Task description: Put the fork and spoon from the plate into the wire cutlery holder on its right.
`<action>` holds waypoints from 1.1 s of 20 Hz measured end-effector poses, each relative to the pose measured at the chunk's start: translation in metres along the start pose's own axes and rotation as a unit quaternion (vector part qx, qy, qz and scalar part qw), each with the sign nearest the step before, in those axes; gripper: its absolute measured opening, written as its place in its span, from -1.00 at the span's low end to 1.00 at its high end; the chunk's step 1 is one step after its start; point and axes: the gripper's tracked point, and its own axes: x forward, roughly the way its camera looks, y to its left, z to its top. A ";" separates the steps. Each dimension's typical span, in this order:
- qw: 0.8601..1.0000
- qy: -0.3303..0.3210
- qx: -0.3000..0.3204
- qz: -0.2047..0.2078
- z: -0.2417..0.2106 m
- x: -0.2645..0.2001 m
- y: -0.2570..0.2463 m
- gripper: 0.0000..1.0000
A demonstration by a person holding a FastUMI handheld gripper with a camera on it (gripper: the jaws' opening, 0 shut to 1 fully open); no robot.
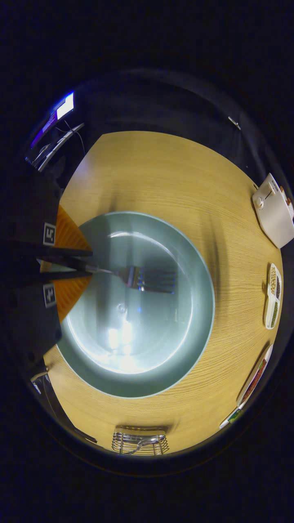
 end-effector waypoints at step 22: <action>0.995 -0.020 -0.099 0.017 0.017 -0.185 -0.140 -0.83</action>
